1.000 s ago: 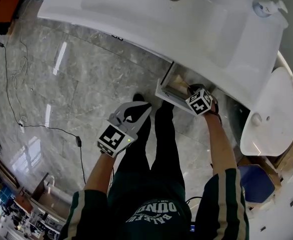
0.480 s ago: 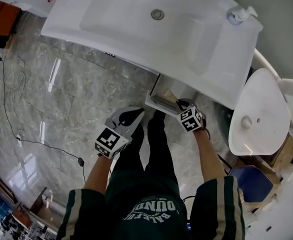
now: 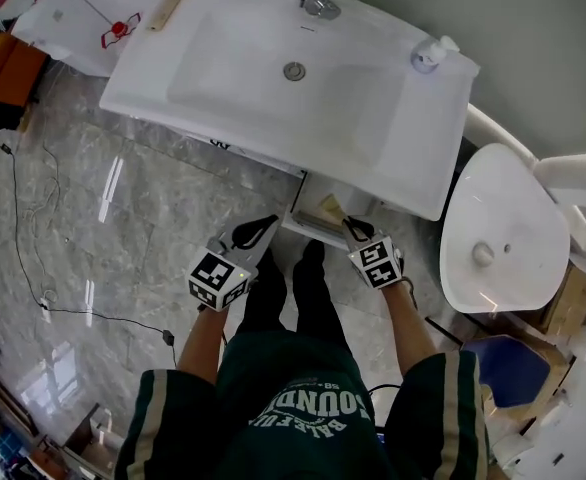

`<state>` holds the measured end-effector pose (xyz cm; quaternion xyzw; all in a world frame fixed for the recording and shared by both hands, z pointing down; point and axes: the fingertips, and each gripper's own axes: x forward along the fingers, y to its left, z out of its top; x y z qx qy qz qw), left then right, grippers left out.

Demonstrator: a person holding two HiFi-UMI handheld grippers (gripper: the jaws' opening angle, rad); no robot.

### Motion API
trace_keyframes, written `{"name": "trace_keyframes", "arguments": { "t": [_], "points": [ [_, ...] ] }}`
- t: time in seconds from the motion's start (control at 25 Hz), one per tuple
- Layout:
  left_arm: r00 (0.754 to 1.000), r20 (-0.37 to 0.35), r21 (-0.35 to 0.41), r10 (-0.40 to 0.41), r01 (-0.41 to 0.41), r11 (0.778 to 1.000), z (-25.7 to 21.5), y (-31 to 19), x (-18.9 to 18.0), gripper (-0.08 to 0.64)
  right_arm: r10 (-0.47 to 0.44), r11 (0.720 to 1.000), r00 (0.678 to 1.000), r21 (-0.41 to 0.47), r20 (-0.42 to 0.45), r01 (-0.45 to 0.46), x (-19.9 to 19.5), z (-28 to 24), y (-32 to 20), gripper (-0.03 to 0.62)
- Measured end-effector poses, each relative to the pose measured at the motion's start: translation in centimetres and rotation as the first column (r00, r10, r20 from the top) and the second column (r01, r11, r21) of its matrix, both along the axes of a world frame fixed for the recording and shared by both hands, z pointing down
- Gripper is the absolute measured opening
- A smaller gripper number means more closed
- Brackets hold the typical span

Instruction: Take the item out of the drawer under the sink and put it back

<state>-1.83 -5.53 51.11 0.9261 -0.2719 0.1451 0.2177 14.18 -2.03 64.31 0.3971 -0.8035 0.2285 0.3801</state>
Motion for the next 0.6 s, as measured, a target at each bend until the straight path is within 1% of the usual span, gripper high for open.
{"name": "trace_keyframes", "arguments": {
  "t": [0.16, 0.32, 0.48, 0.6],
  "points": [
    [1.0, 0.004, 0.047, -0.004, 0.003, 0.999, -2.7, -1.5, -0.4, 0.049, 0.038, 0.993, 0.999, 0.109, 0.039, -0.042, 0.7, -5.8, -1.7, 0.028],
    [1.0, 0.01, 0.097, 0.002, -0.003, 0.995, -5.3, -2.4, -0.3, 0.049, 0.076, 0.975, 0.992, 0.199, 0.104, -0.096, 1.6, -11.1, -2.8, 0.026],
    [1.0, -0.002, 0.14, -0.002, 0.002, 0.99, -7.9, -3.3, -0.2, 0.049, 0.115, 0.949, 0.979, 0.274, 0.171, -0.159, 2.4, -16.3, -3.8, 0.028],
    [1.0, -0.007, 0.173, -0.001, 0.002, 0.985, -9.8, -4.1, -0.2, 0.049, 0.122, 0.922, 0.97, 0.339, 0.209, -0.188, 2.5, -20.0, -4.7, 0.028]
  ]
}}
